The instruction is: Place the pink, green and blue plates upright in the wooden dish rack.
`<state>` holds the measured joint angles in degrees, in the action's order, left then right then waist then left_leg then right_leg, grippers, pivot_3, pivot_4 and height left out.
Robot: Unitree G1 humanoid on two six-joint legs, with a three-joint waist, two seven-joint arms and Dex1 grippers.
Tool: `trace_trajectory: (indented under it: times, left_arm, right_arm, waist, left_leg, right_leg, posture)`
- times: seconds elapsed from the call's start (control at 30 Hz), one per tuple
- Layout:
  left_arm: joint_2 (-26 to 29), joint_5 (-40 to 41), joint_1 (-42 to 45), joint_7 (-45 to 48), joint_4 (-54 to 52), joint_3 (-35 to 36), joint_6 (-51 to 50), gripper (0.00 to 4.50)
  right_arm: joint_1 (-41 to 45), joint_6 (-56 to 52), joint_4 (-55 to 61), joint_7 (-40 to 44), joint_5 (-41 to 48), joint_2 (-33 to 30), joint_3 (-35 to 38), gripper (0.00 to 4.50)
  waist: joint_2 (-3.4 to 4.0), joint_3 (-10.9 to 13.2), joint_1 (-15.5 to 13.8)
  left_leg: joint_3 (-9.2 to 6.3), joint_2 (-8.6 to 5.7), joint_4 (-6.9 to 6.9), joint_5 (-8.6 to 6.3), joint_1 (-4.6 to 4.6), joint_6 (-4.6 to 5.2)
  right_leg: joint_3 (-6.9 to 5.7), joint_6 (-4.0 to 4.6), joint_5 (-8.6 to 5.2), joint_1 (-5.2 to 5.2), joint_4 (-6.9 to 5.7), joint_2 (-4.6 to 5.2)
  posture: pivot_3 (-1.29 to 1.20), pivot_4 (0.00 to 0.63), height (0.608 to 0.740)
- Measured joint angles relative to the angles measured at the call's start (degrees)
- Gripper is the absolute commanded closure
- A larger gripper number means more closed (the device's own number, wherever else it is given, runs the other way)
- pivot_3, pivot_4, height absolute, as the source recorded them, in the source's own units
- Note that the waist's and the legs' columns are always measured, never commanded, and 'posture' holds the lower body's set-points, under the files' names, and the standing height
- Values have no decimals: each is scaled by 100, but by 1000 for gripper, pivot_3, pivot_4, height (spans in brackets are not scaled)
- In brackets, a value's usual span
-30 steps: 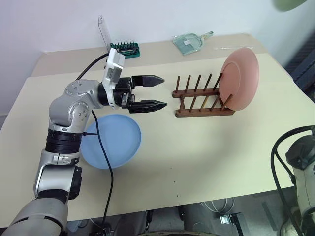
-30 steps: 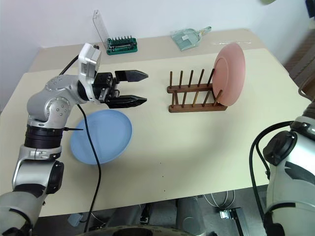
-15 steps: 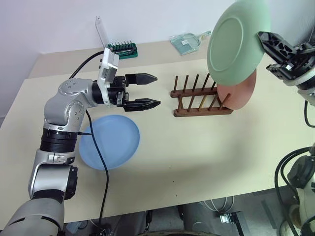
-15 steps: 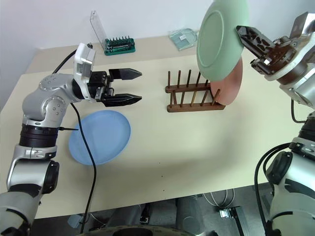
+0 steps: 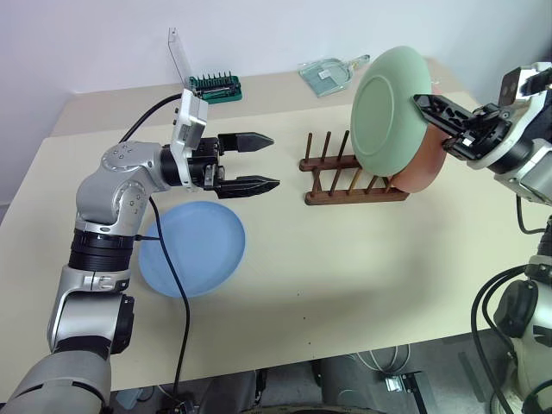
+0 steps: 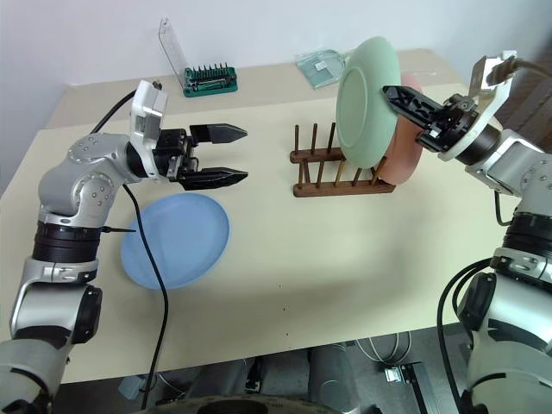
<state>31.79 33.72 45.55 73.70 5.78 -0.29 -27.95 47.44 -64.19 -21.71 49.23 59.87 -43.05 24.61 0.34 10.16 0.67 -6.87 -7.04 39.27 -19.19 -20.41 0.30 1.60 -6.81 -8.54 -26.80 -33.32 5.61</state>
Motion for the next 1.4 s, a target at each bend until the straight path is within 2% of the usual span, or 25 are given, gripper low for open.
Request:
trace_trajectory:
  times: [0.3,0.4,0.63,0.93,1.07,1.3,1.4]
  left_arm:
    - [14,-11,0,-8,0,-4,0,0]
    - [14,-17,0,-11,0,-4,0,0]
    - [14,-21,0,-24,-1,-5,-7,0]
    - [18,-22,0,-44,-28,-5,-29,0]
    - [39,-27,0,-41,-27,-5,-31,0]
    - [173,-333,14,-127,106,-89,28,0]
    - [460,-708,170,-353,507,-168,-59,0]
  right_arm:
    - [-106,613,0,121,-509,221,-159,4481]
    - [-104,607,-4,154,-505,225,-138,3606]
    - [-104,723,-4,224,-527,225,-138,132]
    - [97,1681,13,261,-896,198,-82,53]
    - [229,1787,142,341,-808,170,137,53]
    - [-396,2383,1780,805,-803,143,40,53]
    - [-1079,2274,2623,1172,-669,-2,-175,53]
  waist:
    - [0,0,-4]
    - [0,0,1]
    - [0,0,3]
    - [0,0,6]
    - [0,0,3]
    - [-1,0,2]
    - [-2,-1,-4]
  left_leg:
    - [-1,-1,0,0,-1,0]
    - [-1,0,0,0,0,0]
    - [-1,0,0,0,0,0]
    - [0,0,0,0,0,0]
    - [-1,0,0,0,-1,0]
    - [0,0,1,0,2,0]
    - [-4,0,1,0,1,-1]
  right_leg:
    - [0,0,0,0,0,0]
    - [0,0,0,0,0,0]
    - [0,0,0,0,1,0]
    - [0,0,0,-1,0,-1]
    - [-1,0,0,-1,1,-1]
    - [-2,-1,1,1,0,-1]
    - [-5,-1,1,-1,-3,-2]
  posture:
    - [0,150,740]
    - [0,150,740]
    - [0,150,740]
    - [0,150,740]
    - [0,150,740]
    - [0,150,740]
    - [0,150,740]
